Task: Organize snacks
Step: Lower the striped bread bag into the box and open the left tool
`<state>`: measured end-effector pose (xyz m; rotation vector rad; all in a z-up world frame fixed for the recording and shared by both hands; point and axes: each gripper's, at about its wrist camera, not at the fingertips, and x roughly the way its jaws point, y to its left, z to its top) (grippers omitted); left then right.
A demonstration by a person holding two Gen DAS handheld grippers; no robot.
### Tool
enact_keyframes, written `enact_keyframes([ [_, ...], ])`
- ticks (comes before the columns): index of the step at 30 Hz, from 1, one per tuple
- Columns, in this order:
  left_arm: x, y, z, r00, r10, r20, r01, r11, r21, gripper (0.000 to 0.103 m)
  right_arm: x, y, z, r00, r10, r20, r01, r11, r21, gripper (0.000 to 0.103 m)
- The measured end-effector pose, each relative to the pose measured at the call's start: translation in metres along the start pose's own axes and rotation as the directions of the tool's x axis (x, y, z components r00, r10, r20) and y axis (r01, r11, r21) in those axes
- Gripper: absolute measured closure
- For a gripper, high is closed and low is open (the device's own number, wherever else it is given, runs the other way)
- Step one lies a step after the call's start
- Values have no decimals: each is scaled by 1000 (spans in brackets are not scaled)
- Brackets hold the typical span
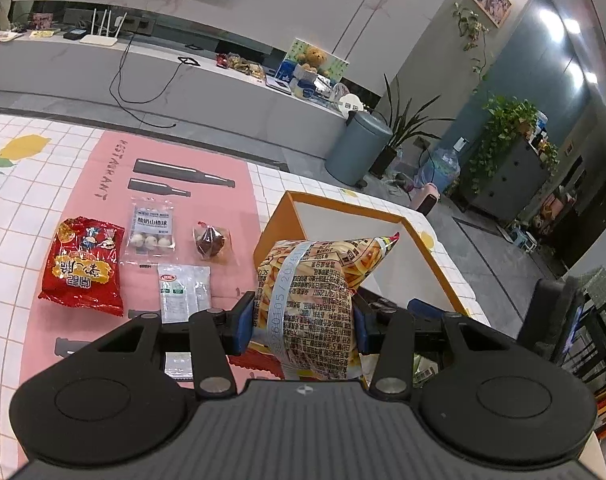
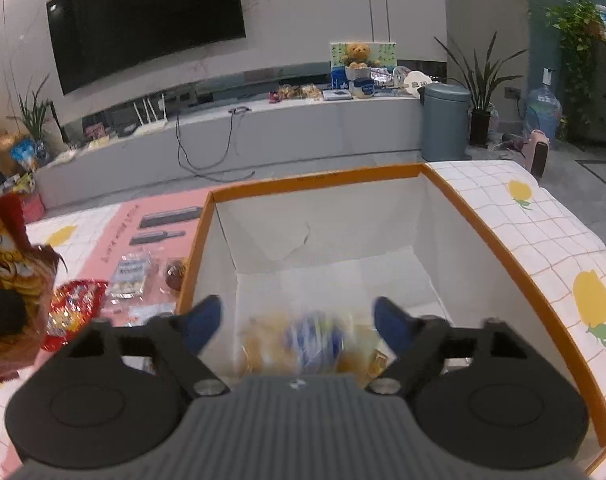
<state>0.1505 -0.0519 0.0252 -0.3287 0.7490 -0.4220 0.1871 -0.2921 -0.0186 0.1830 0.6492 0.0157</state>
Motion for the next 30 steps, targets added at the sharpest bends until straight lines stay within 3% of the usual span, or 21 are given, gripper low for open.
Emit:
enact_keyframes([
  [4,0,-3,-1,1000,0,-2,0,1000,7,50,-7,-7,4,1000,10,20,-11,999,37,20],
  [6,1,-4,-1,1000,0,-4,0,1000,7,50,-10,-10,5,1000,10,22,-10,999,36,31],
  [8,3,-5,-2,1000,2,-8,-2,1000,11,50,-11,-14,7,1000,21,-1,-21,1000,23,61],
  [11,5,-7,-3,1000,4,-16,-4,1000,18,50,-8,-14,6,997,42,-67,-42,999,-8,81],
  [16,8,-11,-6,1000,3,-25,-2,999,34,50,-9,-12,1,994,49,-96,-51,999,-17,82],
  [20,7,-20,-12,999,18,-34,-15,996,84,50,-28,-26,5,997,55,-45,-53,997,51,82],
  [30,-9,-56,-31,999,46,-18,-42,983,179,50,-86,-77,2,996,-48,76,35,986,163,80],
])
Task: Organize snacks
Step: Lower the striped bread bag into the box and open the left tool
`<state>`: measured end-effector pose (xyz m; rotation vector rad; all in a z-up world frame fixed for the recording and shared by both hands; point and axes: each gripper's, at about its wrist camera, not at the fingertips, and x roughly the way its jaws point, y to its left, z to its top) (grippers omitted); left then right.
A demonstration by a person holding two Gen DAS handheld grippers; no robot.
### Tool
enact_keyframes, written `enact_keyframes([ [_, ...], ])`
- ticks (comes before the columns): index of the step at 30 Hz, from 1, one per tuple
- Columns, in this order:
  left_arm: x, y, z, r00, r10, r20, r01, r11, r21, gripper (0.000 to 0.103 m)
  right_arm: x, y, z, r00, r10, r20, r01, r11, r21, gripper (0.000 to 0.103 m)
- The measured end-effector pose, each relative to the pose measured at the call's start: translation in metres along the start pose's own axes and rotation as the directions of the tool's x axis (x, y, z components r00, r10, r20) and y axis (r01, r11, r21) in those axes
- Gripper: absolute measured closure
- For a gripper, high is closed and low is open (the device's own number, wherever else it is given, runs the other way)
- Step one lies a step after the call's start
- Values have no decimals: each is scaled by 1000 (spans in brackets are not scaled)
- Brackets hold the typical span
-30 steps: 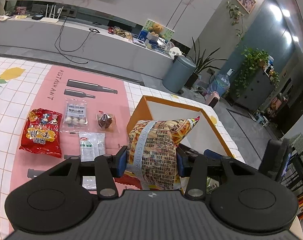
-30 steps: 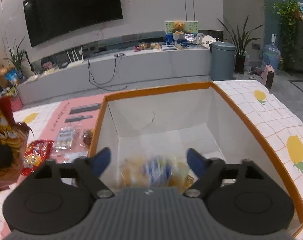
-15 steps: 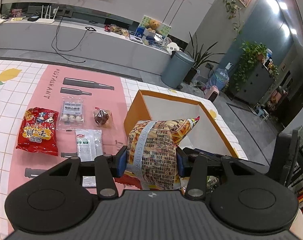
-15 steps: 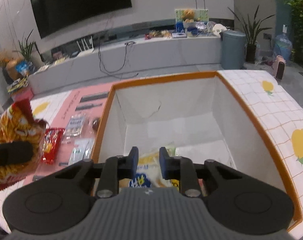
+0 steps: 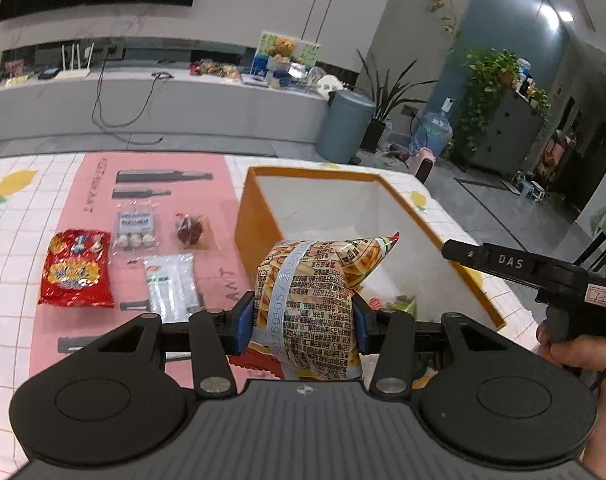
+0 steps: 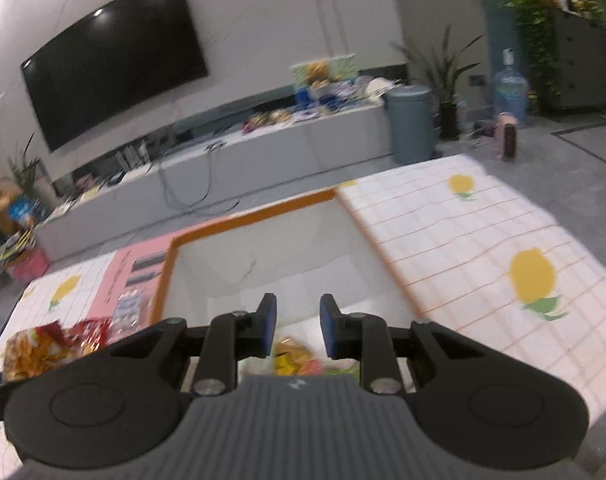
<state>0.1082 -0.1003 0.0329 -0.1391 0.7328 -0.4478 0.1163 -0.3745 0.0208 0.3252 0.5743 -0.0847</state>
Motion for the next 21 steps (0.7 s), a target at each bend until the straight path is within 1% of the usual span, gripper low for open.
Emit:
enact_keyframes([
  [2,2,-11,3,1000,-7,1,7,1000,1,50,-8,-10,4,1000,-2,26,1,999,36,80],
  [5,16,-28,9,999,-27,-25,27,999,-24,50,-17,-23,6,999,-2,52,-2,997,79,80],
  [8,38,-48,18,998,-52,-47,51,998,-27,50,-19,-31,9,998,-10,58,5,996,92,79],
  [10,56,-59,23,995,-86,-56,84,996,-43,50,-19,-38,9,999,-2,49,-4,994,112,78],
  [12,76,-69,28,994,-84,-70,80,995,-66,50,-21,-46,10,999,8,50,-15,989,148,78],
  [14,96,-81,31,995,-62,-80,58,997,-60,50,-24,-52,11,998,-6,60,-5,985,171,78],
  [15,107,-89,33,996,-40,-81,37,998,-42,50,-27,-55,11,998,-15,68,2,985,175,78],
  [17,123,-102,34,997,24,-72,-24,1000,4,50,-30,-60,12,997,-22,78,7,983,185,76],
  [19,143,-113,34,994,89,-65,-86,996,38,50,-30,-65,10,997,-13,76,-4,978,210,75],
  [21,165,-119,35,990,105,-96,-102,994,33,50,-29,-67,9,998,-2,67,-14,974,227,75],
])
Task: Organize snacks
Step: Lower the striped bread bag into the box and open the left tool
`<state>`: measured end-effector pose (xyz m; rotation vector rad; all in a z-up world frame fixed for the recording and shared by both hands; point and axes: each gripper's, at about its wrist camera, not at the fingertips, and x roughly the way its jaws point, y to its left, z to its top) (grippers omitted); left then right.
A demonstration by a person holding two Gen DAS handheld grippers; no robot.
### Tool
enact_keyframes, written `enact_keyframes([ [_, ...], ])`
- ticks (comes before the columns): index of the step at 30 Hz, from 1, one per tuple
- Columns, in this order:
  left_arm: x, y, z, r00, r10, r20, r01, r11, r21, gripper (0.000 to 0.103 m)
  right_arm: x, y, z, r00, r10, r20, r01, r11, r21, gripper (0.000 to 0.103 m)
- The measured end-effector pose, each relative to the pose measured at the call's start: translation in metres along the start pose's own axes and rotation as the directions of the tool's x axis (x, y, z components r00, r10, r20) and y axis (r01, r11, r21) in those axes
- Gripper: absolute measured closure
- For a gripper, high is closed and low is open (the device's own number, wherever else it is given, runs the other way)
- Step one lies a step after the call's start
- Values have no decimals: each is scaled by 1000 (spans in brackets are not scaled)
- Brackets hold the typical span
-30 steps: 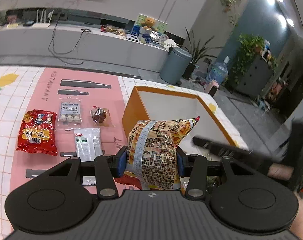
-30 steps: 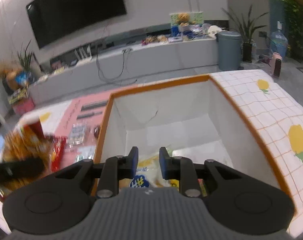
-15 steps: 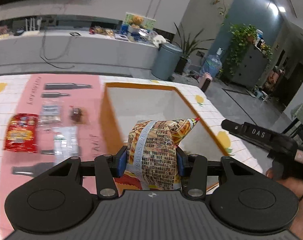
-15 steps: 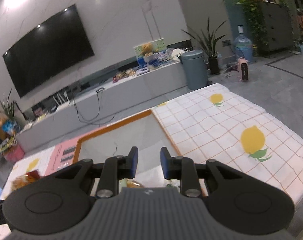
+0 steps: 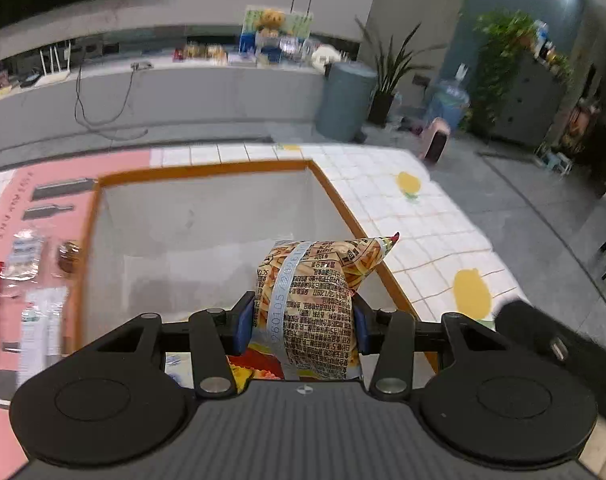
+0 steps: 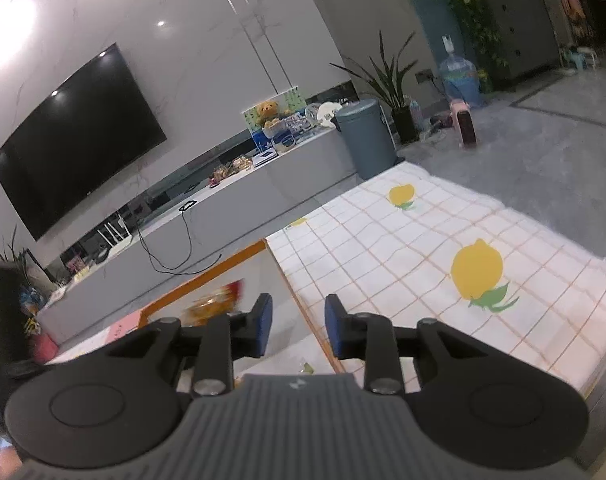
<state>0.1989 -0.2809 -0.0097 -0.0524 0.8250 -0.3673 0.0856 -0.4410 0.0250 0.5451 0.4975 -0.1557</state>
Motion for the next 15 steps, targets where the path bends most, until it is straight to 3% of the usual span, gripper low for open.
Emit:
enact_keyframes([
  [3,22,-8,3,999,27,-23,-27,999,-29,50,0,-3,0,998,68,-9,-67,997,41,75],
  [7,44,-6,3,996,75,-55,-79,994,-75,50,-7,-5,3,995,99,22,-101,992,70,75],
  [12,55,5,-1,993,38,-116,-53,990,-131,49,-9,-12,5,998,61,34,-64,993,95,75],
  [13,56,8,0,992,21,-127,-39,989,-144,44,-9,-14,5,997,73,31,-76,991,112,75],
  [15,56,13,0,991,2,-136,-22,988,-151,24,-10,-20,5,994,106,33,-110,983,150,75],
])
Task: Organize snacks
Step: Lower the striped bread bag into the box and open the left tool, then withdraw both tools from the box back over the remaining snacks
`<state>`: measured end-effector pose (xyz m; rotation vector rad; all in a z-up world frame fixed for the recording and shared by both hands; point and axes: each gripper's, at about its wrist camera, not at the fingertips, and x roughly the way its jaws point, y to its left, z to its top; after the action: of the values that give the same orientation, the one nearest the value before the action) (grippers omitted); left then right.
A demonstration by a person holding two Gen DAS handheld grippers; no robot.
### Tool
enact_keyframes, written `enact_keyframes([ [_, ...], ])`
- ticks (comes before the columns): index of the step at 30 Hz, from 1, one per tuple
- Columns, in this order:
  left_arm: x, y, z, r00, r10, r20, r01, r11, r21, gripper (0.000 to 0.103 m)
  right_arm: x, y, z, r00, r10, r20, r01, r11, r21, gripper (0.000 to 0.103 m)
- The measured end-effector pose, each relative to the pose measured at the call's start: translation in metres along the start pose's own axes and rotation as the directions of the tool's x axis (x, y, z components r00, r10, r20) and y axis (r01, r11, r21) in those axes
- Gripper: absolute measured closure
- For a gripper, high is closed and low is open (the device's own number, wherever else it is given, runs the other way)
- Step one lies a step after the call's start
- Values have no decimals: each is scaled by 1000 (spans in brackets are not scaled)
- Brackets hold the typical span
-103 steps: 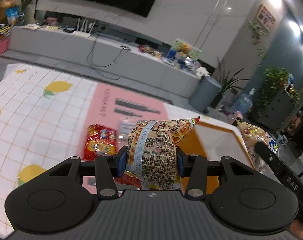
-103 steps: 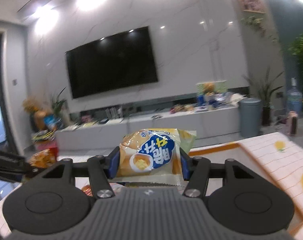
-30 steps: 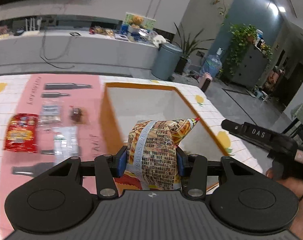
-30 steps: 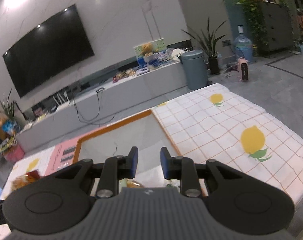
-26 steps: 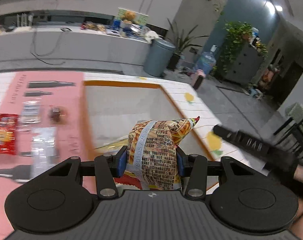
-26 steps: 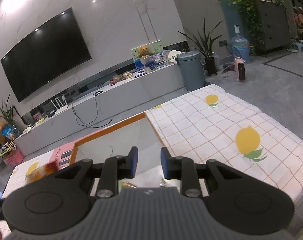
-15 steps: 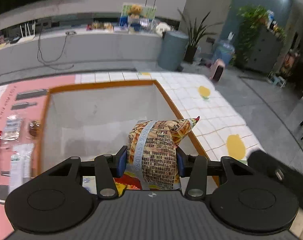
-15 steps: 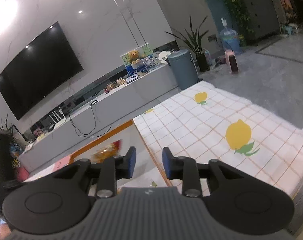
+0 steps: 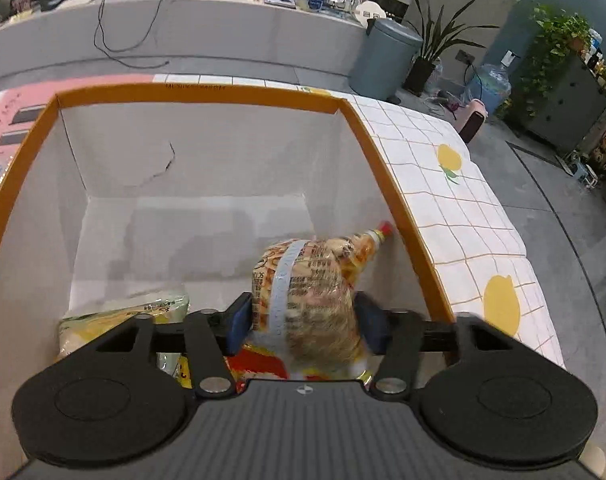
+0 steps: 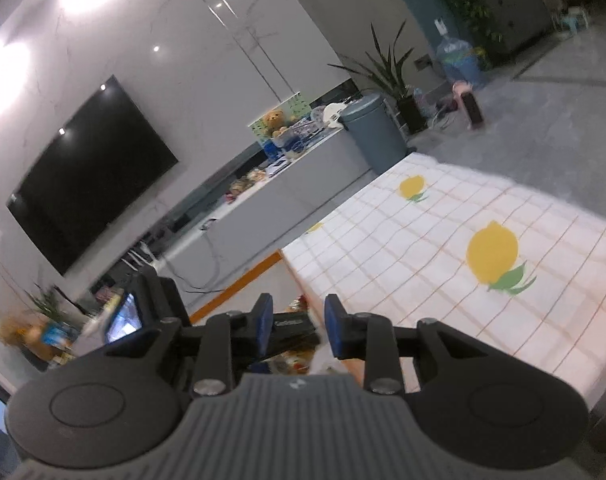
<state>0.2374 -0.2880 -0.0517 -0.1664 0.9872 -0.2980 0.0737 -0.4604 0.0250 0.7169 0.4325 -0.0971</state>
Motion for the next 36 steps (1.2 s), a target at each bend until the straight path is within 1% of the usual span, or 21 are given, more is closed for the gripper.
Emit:
enact_keyframes([
  [1,-3,1,0,1000,-16,-4,16,1000,9,14,0,-1,1,1000,6,2,-6,1000,11,75],
  [2,-6,3,0,1000,-27,-5,27,999,17,13,-1,-1,1,1000,2,8,-2,1000,14,75],
  [6,-21,7,-1,1000,-25,-8,25,1000,18,13,-2,0,1,1000,-15,17,14,1000,19,75],
  [10,-41,10,-1,998,-65,-4,65,998,22,13,1,4,-1,1000,-5,9,5,1000,9,75],
  [13,-56,12,2,997,-79,-4,79,996,27,13,4,9,0,1000,-11,10,11,1000,-10,75],
  [16,-75,13,3,997,-82,17,81,995,53,13,5,13,0,1000,-13,17,14,999,-29,75],
  [22,-112,17,4,996,-64,56,58,994,96,13,7,22,0,999,-25,27,26,998,-58,75],
  [24,-124,21,3,996,-53,66,45,993,111,13,6,27,-3,999,-19,33,21,997,-72,69],
  [25,-130,23,1,996,-42,74,34,993,113,13,5,29,-4,999,-15,35,17,996,-83,63],
  [26,-138,26,0,996,-36,84,26,993,115,13,5,31,-5,999,-9,37,12,996,-89,61],
  [31,-175,43,-6,989,-10,147,-7,993,119,13,7,46,-10,998,43,39,-37,991,-131,59],
  [34,-192,56,-7,984,11,176,-29,994,101,13,8,63,-17,996,87,33,-80,981,-176,51],
  [36,-203,66,-8,982,14,190,-32,995,92,13,8,76,-24,993,115,29,-106,971,-212,48],
])
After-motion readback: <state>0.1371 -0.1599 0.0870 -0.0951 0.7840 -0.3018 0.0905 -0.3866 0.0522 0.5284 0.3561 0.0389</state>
